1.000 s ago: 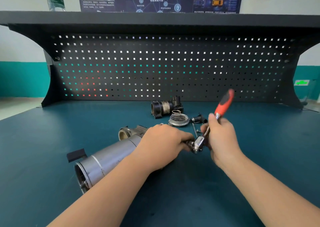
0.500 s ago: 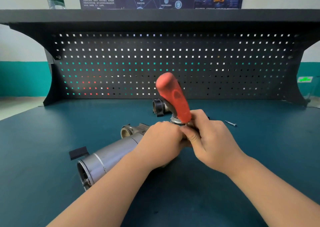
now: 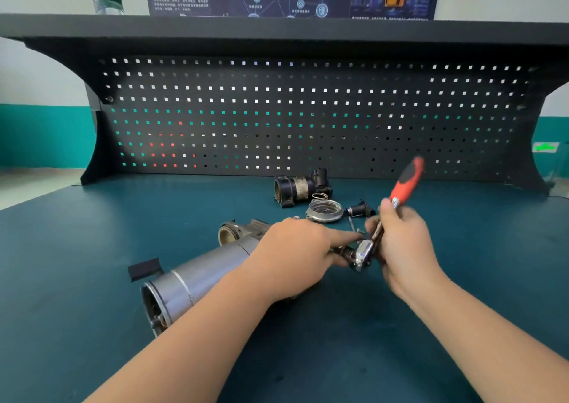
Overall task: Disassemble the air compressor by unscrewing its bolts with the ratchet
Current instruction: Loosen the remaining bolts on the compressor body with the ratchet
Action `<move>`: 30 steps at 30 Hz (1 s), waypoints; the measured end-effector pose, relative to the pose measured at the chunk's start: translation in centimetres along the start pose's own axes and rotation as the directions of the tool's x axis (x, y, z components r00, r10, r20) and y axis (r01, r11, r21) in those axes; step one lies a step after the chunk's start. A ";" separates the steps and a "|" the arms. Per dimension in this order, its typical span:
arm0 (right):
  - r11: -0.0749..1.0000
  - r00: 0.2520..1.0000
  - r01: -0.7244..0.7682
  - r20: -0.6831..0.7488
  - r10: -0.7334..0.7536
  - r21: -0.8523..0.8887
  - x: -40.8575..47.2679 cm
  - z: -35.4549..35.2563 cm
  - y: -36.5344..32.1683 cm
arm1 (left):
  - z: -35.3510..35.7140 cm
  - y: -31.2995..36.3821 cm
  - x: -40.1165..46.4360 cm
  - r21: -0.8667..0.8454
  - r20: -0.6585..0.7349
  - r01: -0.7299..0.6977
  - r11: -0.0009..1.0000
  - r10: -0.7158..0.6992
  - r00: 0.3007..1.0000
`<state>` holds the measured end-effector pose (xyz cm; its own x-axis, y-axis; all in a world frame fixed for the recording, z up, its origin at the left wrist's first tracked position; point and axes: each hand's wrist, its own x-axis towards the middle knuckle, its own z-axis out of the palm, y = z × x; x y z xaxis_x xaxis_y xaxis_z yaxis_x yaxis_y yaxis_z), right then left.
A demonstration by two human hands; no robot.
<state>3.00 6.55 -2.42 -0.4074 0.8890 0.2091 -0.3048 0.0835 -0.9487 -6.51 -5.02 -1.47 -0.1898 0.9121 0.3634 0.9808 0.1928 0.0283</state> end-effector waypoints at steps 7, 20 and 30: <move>0.324 0.470 0.882 0.581 -0.665 -0.343 -2.3 -0.3 -0.6 | 0.0 0.1 0.0 0.024 -0.037 0.006 1.000 -0.005 0.999; 0.991 0.993 -0.121 0.005 0.121 0.052 0.2 0.0 -0.3 | 0.3 -0.5 0.4 0.019 -0.072 0.097 0.995 -0.095 0.993; 0.364 0.501 0.865 0.620 -0.603 -0.345 -2.3 -0.4 -1.2 | 0.2 0.0 0.3 0.085 -0.125 0.145 0.986 -0.134 0.983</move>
<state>4.68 4.60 -1.83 -0.5543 0.1157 0.8242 -0.1667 0.9548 -0.2462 -6.54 -4.64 -1.51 -0.3123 0.8256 0.4699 0.9355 0.3532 0.0010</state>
